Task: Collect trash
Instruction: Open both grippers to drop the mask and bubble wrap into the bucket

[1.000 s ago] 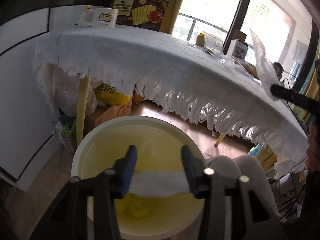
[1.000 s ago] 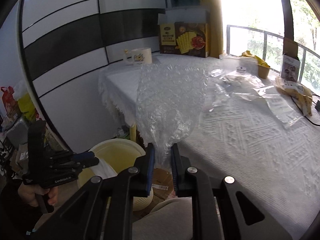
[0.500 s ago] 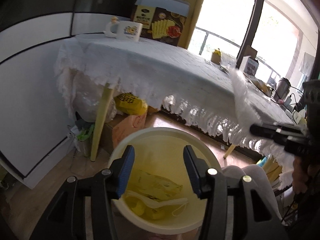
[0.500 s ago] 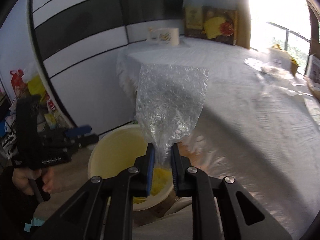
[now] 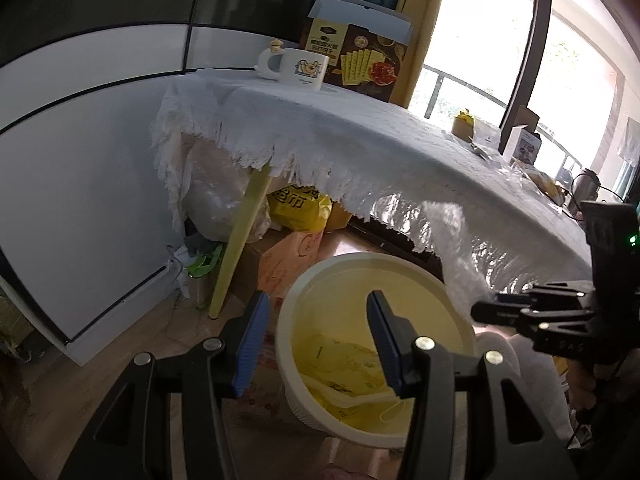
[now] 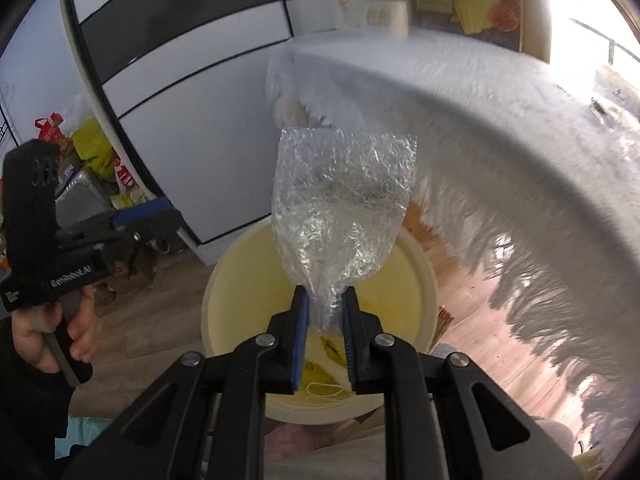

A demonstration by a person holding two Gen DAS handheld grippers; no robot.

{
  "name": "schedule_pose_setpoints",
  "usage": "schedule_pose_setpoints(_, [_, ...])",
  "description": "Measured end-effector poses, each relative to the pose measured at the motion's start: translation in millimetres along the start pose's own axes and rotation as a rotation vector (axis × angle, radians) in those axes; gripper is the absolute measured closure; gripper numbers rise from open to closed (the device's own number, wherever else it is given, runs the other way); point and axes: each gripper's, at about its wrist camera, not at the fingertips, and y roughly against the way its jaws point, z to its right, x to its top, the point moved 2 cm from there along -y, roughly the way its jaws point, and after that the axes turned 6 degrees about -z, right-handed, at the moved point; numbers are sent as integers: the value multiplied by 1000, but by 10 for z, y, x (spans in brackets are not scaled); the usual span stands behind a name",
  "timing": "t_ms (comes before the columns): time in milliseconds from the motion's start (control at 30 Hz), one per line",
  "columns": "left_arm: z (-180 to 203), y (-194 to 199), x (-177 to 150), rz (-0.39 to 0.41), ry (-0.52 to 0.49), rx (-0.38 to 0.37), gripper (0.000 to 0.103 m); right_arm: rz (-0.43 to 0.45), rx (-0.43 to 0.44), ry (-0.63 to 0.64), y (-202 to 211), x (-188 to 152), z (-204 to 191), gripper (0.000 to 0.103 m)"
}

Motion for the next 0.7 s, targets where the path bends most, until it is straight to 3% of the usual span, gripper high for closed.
schedule_pose_setpoints(133, [-46,8,-9,-1,6,13,52,-32,6,6,-87,-48,-17,83])
schedule_pose_setpoints(333, [-40,-5,-24,-8,-2,27,52,-51,7,19,-81,-59,-43,61])
schedule_pose_setpoints(700, [57,74,-1,4,-22,27,52,-35,-15,12,60,-87,8,51])
